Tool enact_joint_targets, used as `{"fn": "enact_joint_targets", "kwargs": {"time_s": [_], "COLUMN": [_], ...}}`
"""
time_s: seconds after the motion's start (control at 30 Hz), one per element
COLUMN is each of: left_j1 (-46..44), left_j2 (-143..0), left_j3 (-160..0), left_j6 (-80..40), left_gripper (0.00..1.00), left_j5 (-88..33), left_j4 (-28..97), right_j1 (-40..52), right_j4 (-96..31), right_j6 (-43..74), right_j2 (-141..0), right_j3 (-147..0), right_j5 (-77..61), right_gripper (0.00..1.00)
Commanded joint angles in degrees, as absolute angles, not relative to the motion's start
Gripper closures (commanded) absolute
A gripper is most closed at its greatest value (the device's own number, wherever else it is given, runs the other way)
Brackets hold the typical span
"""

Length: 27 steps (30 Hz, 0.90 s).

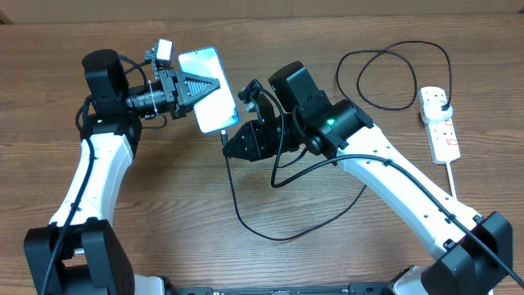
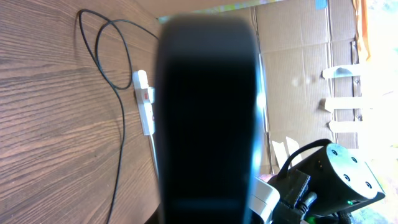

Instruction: Plug charger to phone and switch on socket

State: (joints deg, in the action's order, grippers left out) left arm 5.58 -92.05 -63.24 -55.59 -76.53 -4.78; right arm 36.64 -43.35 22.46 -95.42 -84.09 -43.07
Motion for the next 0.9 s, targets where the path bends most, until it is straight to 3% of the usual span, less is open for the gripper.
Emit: {"fn": "enact_joint_targets", "kwargs": {"time_s": [0.0, 0.87], "left_j1": [5.19, 5.15], "left_j2": [-91.48, -91.48], "left_j3": [-63.86, -63.86], "left_j6": [-55.77, -54.41], "left_gripper": [0.96, 0.96], "left_j5": [-78.70, -80.03], "left_j4": [-5.41, -5.41], "right_j1": [37.06, 37.06], "right_j4": [-43.40, -43.35], "right_j6": [22.52, 22.50], "right_j2": [-94.72, -94.72], "right_j3": [-84.36, -84.36], "right_j5": [-43.53, -43.51], "right_gripper": [0.96, 0.96]}}
